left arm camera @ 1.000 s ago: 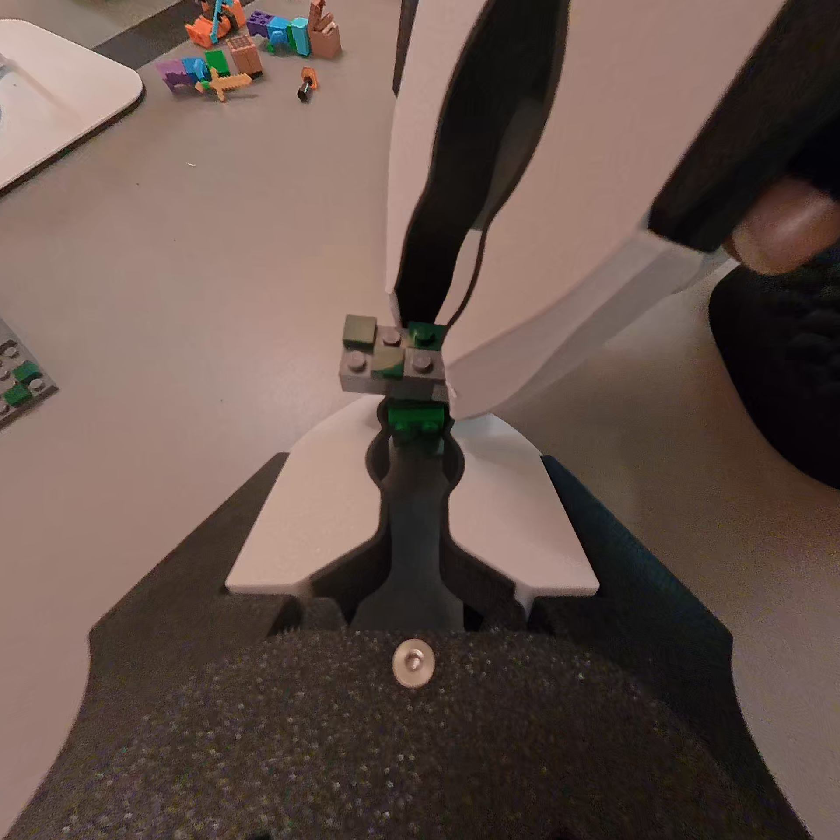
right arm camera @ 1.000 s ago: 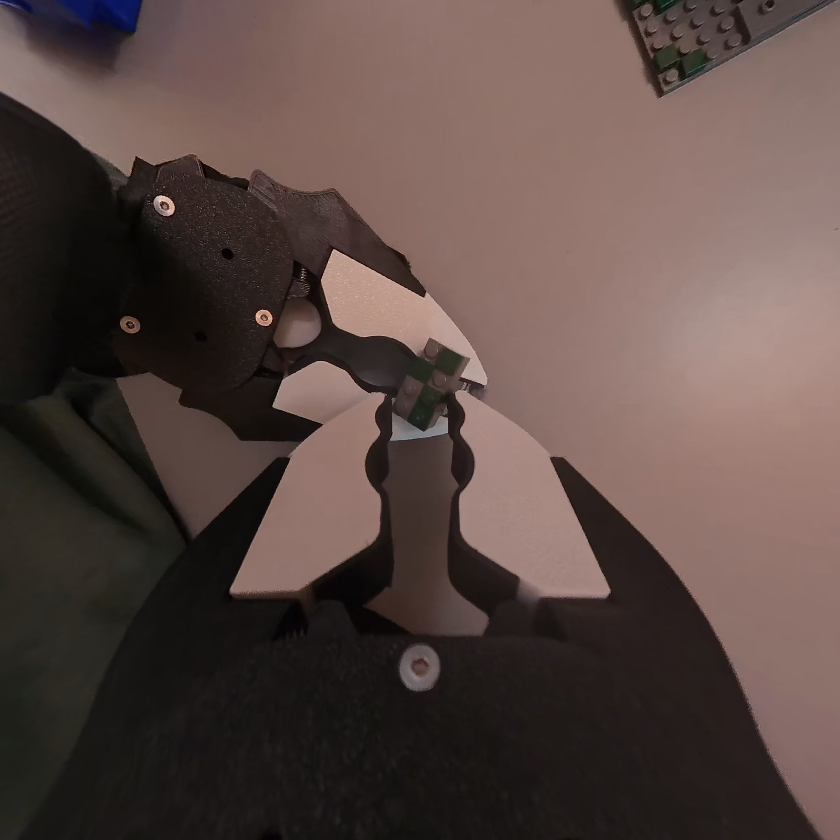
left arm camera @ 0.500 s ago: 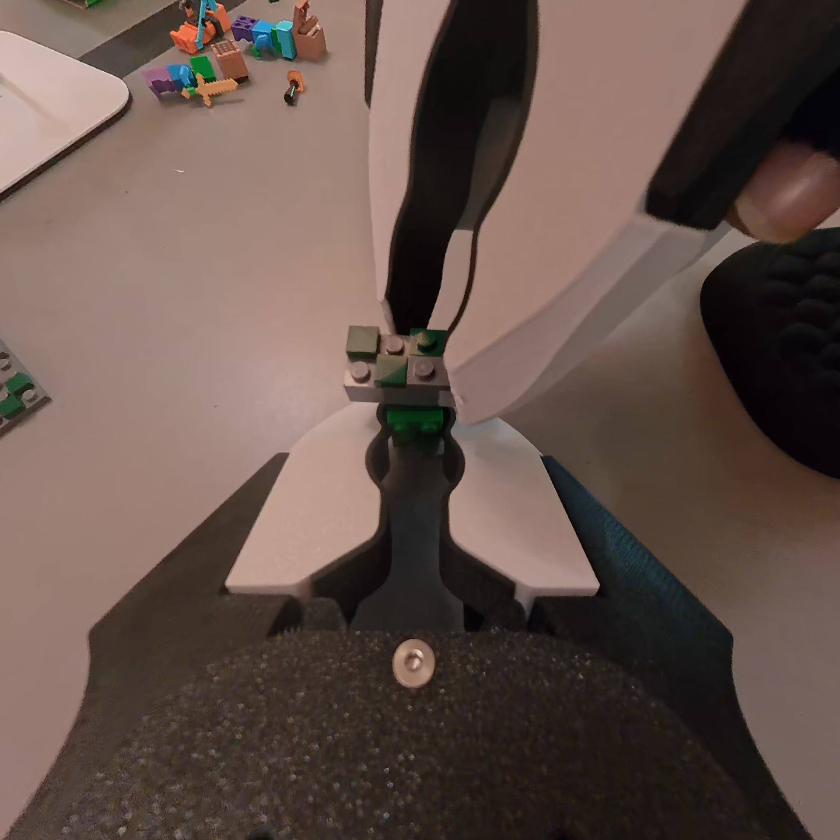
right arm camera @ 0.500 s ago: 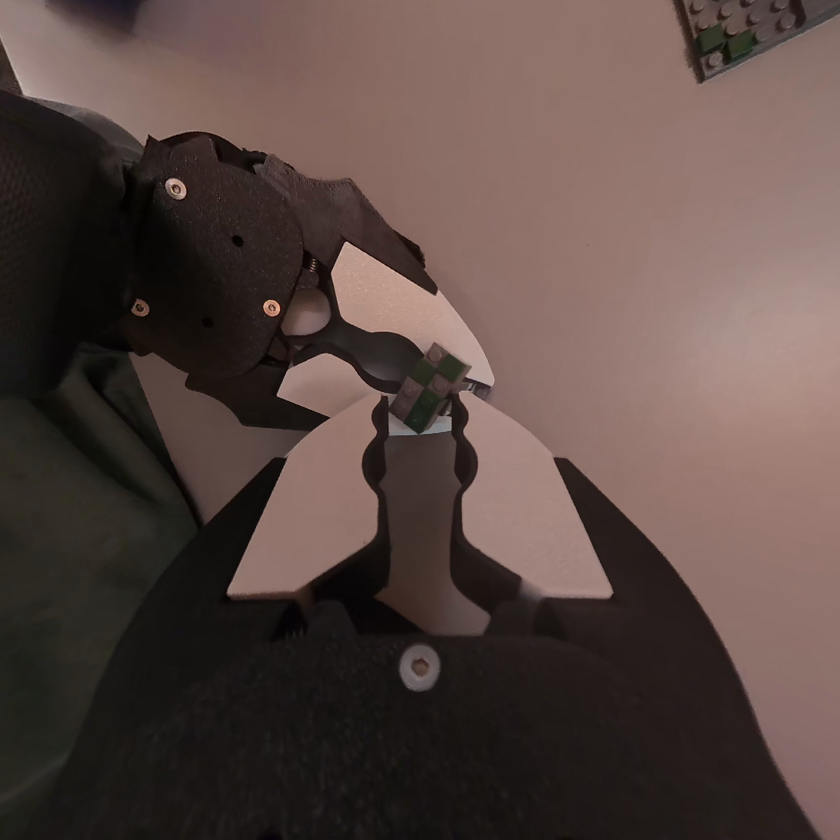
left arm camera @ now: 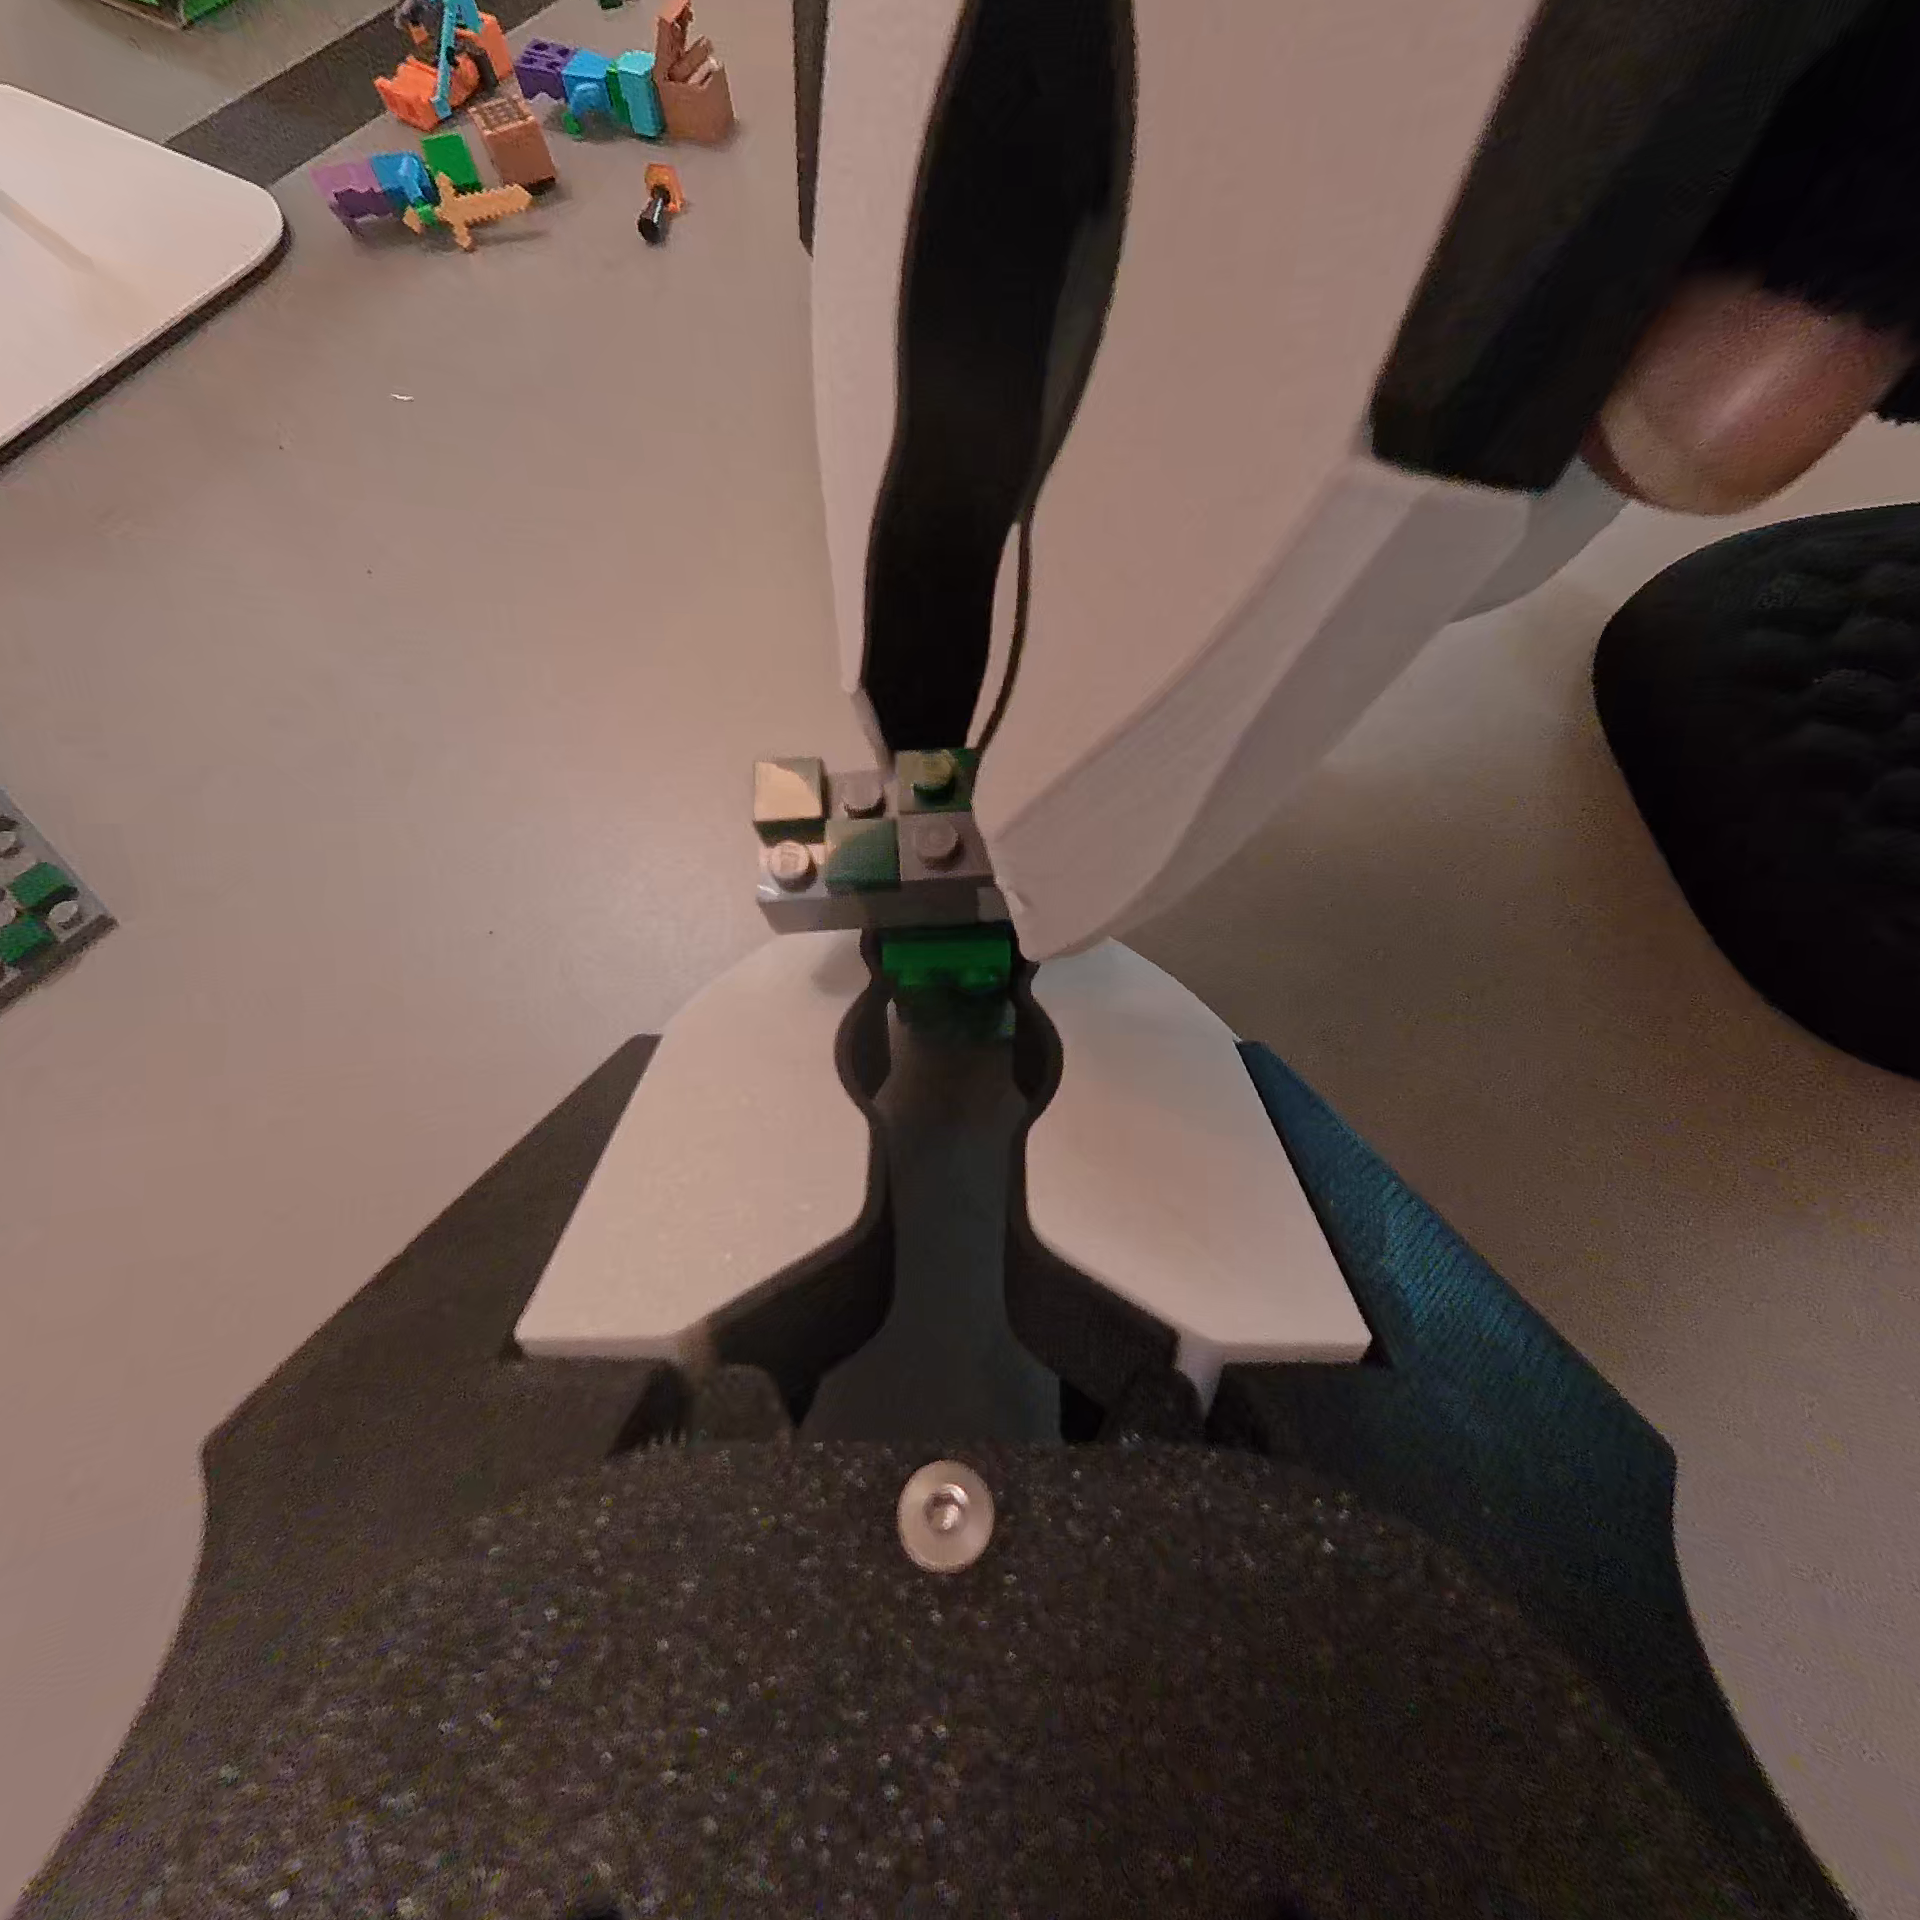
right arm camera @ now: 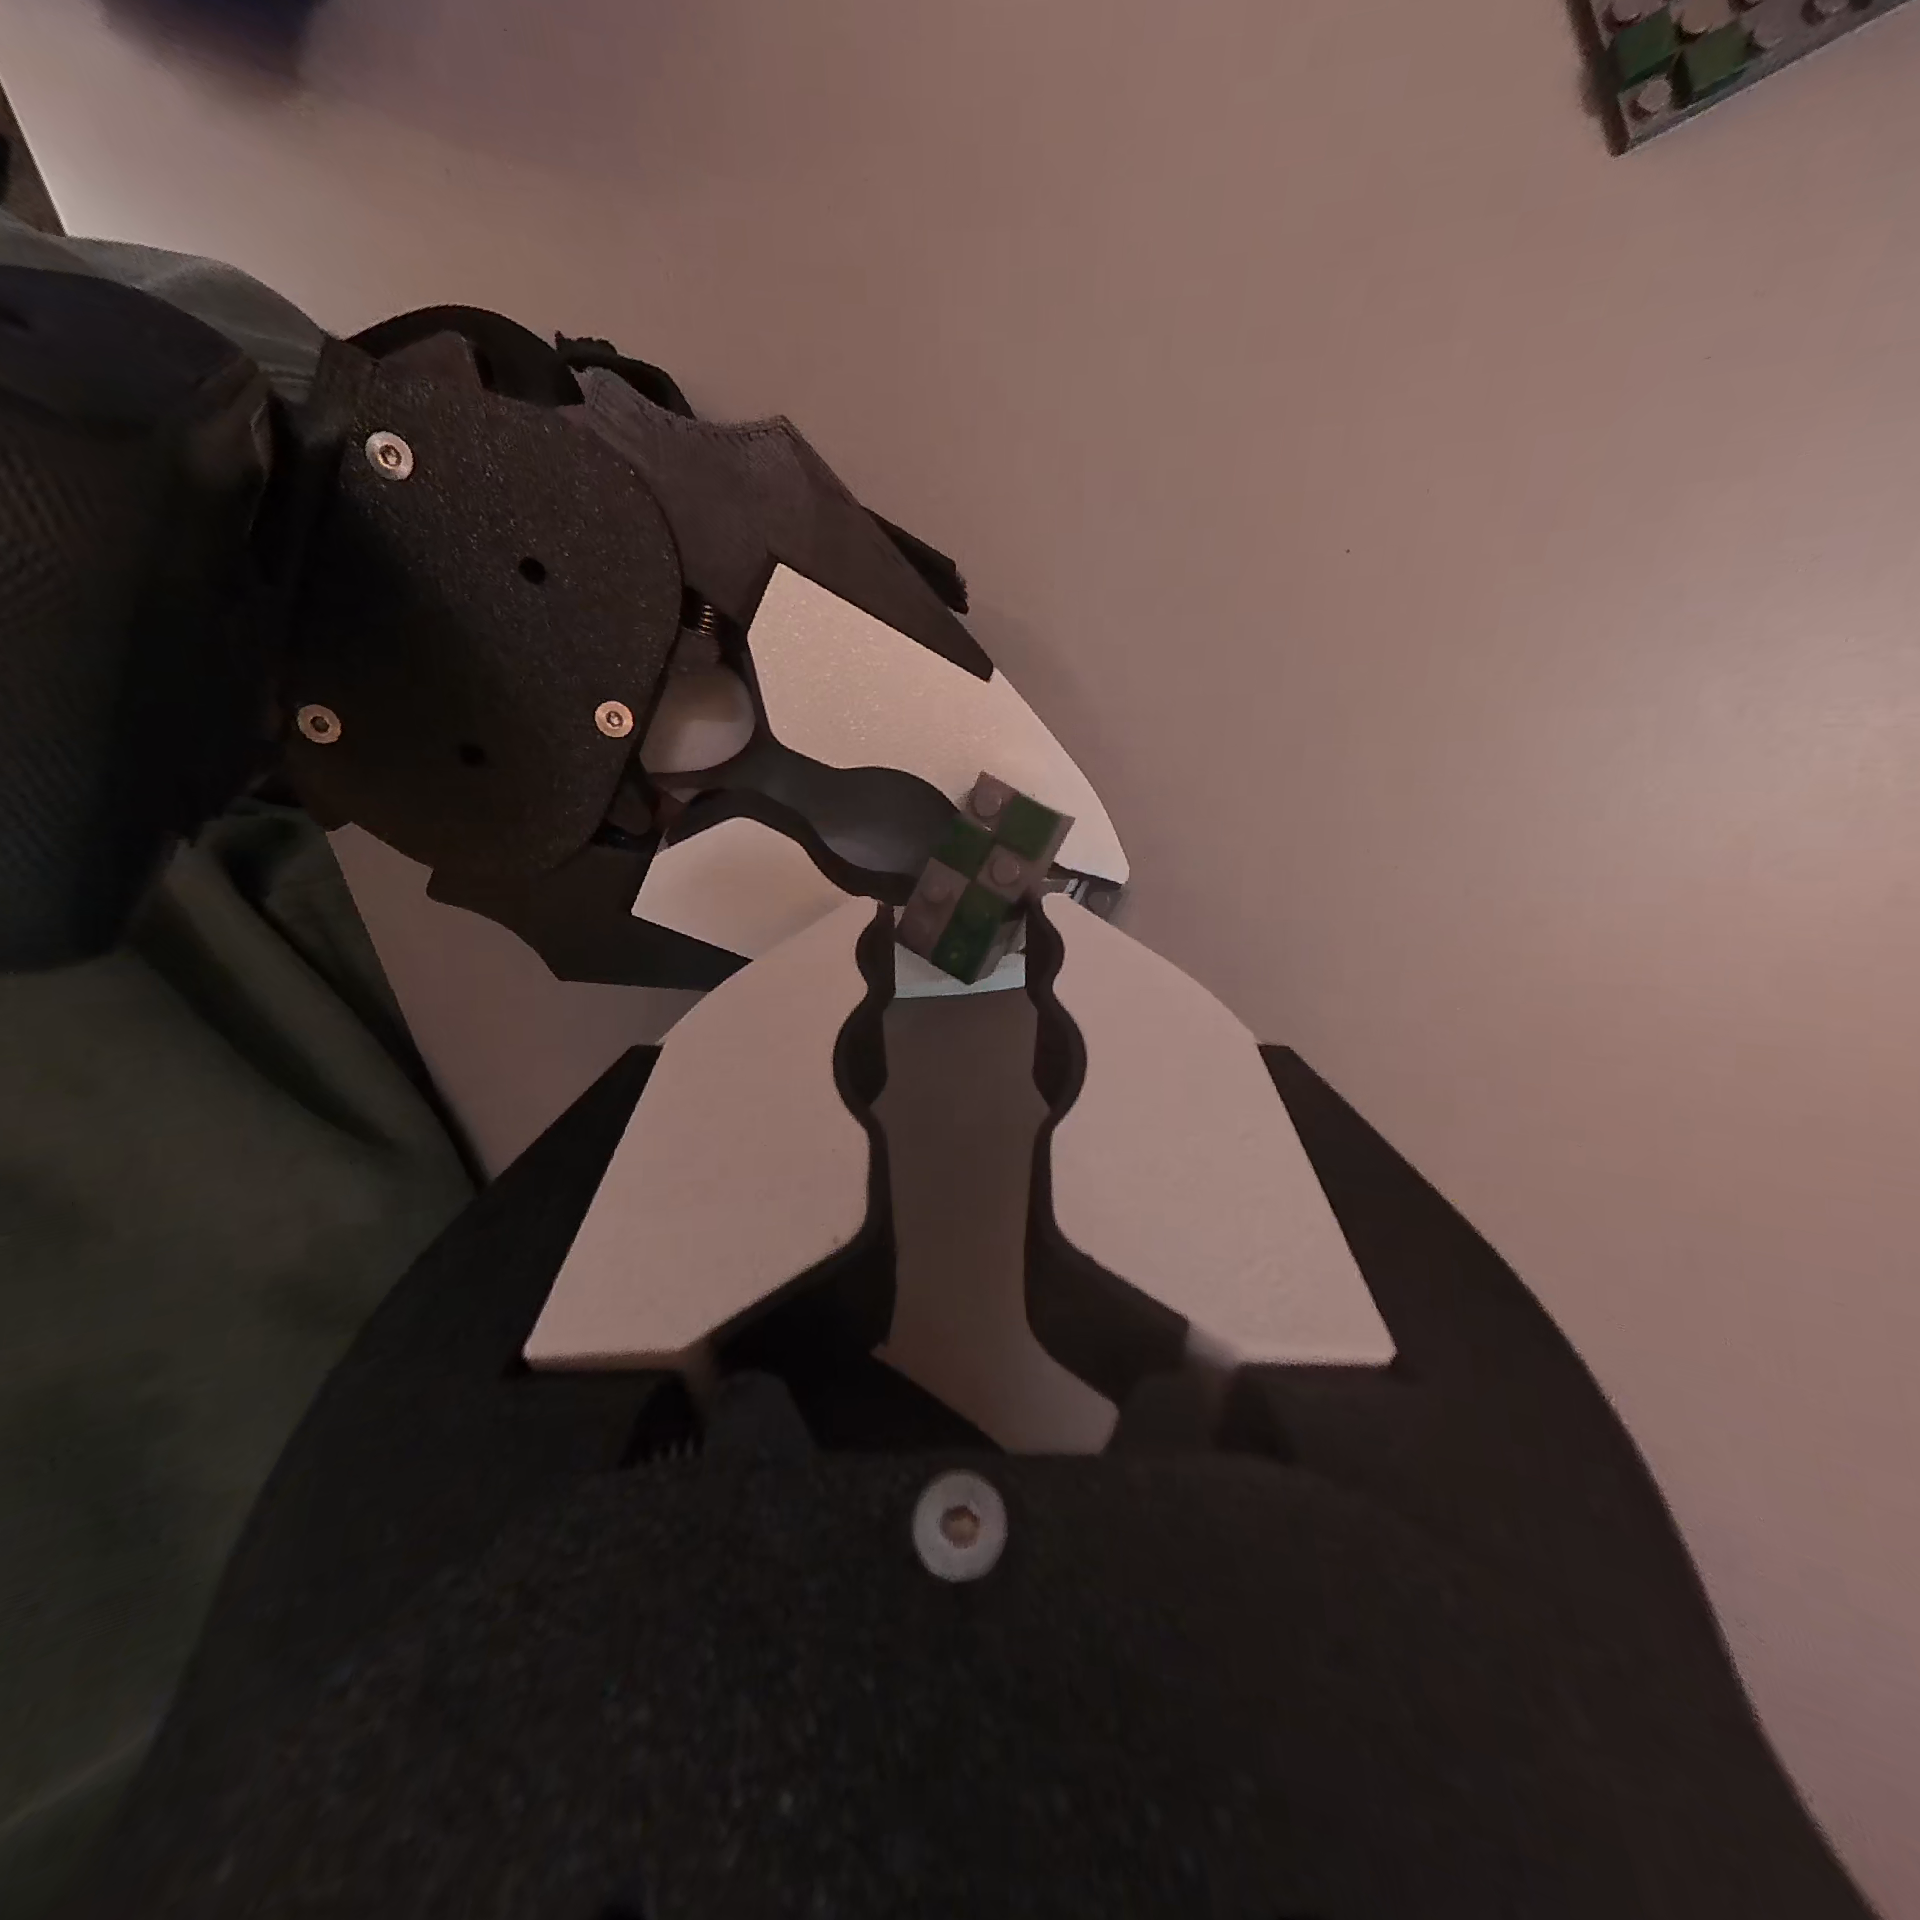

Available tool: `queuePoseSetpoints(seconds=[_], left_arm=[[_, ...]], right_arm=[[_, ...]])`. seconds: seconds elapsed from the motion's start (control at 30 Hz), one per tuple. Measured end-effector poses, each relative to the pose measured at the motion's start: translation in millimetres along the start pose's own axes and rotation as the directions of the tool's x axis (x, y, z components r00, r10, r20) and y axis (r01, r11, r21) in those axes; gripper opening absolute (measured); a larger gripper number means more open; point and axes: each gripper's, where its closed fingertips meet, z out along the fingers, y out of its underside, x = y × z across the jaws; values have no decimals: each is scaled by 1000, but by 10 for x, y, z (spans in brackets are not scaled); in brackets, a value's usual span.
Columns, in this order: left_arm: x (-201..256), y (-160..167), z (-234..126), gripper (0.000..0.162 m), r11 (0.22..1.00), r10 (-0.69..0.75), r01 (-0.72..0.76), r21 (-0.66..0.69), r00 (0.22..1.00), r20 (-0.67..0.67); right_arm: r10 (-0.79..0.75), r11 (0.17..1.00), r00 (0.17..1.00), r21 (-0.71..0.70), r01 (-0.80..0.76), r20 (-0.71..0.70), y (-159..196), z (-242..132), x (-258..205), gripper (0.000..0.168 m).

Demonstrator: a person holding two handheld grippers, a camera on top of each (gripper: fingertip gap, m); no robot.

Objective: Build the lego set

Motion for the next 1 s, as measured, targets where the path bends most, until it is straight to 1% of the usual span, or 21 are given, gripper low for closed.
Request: queuePoseSetpoints(seconds=[0.13,0.4,0.57,0.83,1.0], left_arm=[[-1,0,0,19,1000,3,-3,0,1000,3],[-5,1,4,19,1000,-4,4,-4,1000,15],[-6,0,7,19,1000,-14,14,-5,1000,8],[0,-1,8,19,1000,-24,24,-4,1000,-20],[5,-1,10,19,1000,-5,5,-6,999,-38]], right_arm=[[17,1000,1000,-6,-17,-9,-1,2,5,23],[116,993,992,-11,-117,-40,-8,9,13,22],[152,988,986,-15,-153,-69,-15,16,26,22],[164,984,980,-56,-171,-115,-2,23,24,21],[100,991,985,-72,-111,-138,14,25,35,21]])
